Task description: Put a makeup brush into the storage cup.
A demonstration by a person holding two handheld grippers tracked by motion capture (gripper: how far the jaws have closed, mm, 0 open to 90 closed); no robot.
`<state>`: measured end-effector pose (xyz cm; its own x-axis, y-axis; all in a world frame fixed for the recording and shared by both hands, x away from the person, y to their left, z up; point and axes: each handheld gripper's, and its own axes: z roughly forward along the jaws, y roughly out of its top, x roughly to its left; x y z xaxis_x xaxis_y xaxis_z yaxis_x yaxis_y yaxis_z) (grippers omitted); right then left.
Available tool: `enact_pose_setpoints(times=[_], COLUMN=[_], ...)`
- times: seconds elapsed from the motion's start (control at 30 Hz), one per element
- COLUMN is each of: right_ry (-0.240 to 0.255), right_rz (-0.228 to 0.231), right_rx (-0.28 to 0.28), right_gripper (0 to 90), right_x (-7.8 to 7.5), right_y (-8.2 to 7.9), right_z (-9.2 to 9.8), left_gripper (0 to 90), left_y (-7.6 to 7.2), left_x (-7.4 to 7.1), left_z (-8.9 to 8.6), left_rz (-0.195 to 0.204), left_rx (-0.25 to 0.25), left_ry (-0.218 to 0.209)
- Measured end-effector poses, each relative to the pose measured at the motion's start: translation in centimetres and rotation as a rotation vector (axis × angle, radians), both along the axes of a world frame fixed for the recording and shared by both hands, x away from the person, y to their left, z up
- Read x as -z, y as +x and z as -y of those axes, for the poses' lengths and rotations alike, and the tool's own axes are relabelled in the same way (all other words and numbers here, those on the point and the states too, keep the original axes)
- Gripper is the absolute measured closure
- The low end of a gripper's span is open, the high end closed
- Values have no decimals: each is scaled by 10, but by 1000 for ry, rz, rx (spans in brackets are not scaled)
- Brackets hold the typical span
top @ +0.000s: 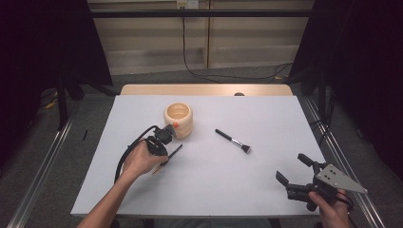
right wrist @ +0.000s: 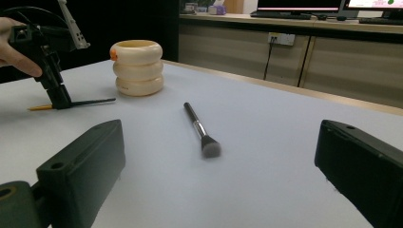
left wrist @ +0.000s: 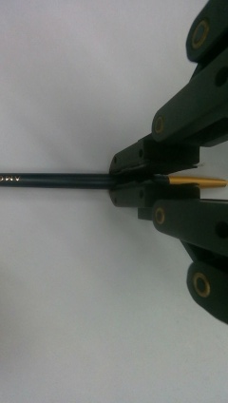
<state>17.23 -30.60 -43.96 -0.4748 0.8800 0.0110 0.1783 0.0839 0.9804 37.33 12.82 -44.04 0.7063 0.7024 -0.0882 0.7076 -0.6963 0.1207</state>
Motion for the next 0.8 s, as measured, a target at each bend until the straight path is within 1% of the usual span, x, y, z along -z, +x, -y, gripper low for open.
enact_pose_setpoints(times=[0.07,0.17,0.2,0.23,0.27,0.3,0.37,0.43,0.47,0.5,0.53,0.57,0.6,0.63,0.67,0.73,0.77,0.8], right_ry=[-2,-1,-1,-1,-3,-3,-4,-2,-2,-1,-2,-1,-2,-2,-2,-1,-2,-2], right_rz=[0,-1,0,0,1,0,0,1,1,0,0,0,2,2,1,2,2,2], right_rx=[1,3,2,2,1,1,2,3,3,2,3,2,2,2,2,1,2,2], right_gripper=[22,22,22,22,22,22,22,22,22,22,22,22,22,22,22,22,22,22], right_x=[0,0,0,0,0,0,0,0,0,0,0,0,0,0,0,0,0,0], right_y=[0,0,0,0,0,0,0,0,0,0,0,0,0,0,0,0,0,0], right_z=[0,0,0,0,0,0,0,0,0,0,0,0,0,0,0,0,0,0], left_gripper=[838,839,838,838,838,838,839,838,838,838,838,837,837,837,837,838,838,837], left_y=[-1,-2,-4,-4,-5,-6,-9,-11,-12,-12,-13,-14,-15,-17,-19,-23,-25,-27], left_x=[-2,-8,-13,-13,-15,-17,-20,-21,-21,-21,-21,-21,-22,-24,-25,-29,-31,-32], left_z=[-3,-7,-10,-10,-11,-12,-13,-14,-16,-17,-18,-20,-21,-22,-23,-25,-25,-26], left_rz=[5,31,45,45,52,58,74,91,96,98,99,107,123,135,150,178,195,207], left_rx=[-3,-6,-13,-13,-13,-7,-15,-11,-10,-19,-11,-23,-26,-20,-12,-14,-2,13], left_ry=[-26,-71,-112,-112,-131,-141,-172,-196,-216,-231,-237,-260,-268,-281,-305,-343,-360,-387])
